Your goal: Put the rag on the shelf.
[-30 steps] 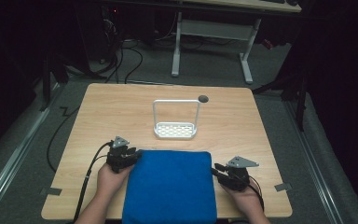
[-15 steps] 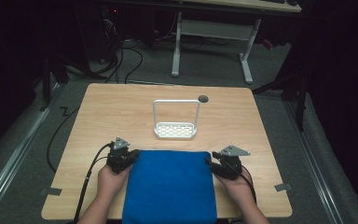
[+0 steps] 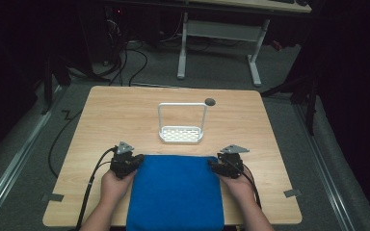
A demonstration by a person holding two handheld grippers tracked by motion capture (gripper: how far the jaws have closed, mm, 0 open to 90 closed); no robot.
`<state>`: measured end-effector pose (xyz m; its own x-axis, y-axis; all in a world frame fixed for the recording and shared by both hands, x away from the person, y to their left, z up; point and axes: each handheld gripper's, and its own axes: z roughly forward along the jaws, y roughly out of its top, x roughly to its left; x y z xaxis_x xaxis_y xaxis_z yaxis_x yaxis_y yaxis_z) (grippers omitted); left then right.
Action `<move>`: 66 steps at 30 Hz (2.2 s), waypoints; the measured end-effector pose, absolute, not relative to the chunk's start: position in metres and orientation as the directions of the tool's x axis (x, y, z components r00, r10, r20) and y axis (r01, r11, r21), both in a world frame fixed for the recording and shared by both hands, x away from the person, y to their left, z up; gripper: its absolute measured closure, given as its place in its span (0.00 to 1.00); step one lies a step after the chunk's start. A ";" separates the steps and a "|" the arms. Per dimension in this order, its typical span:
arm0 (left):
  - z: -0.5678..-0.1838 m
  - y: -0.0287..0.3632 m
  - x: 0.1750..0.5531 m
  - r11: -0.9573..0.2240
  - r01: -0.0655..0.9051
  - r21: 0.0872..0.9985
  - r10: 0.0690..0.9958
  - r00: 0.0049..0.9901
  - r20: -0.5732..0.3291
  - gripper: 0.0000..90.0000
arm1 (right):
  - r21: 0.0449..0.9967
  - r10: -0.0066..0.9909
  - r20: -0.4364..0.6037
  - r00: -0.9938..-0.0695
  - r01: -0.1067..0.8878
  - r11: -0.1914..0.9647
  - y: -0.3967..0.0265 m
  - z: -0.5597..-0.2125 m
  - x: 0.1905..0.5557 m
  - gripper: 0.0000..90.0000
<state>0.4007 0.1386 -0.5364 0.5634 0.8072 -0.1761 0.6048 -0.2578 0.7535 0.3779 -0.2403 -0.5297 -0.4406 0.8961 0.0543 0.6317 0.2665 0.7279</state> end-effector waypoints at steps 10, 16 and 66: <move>-0.536 0.139 0.400 -0.260 0.606 0.752 0.805 0.566 -0.178 0.96 | 0.738 0.898 0.015 -0.440 0.611 0.287 -0.239 -0.531 0.373 0.72; -0.536 0.139 0.400 -0.260 0.606 0.752 0.804 0.567 -0.179 0.96 | 0.738 0.894 0.009 -0.448 0.607 0.296 -0.237 -0.530 0.371 0.95; -0.437 0.151 0.363 -0.068 0.315 0.947 0.784 0.603 -0.145 0.97 | 0.959 0.876 -0.024 -0.481 0.235 0.155 -0.239 -0.443 0.337 0.98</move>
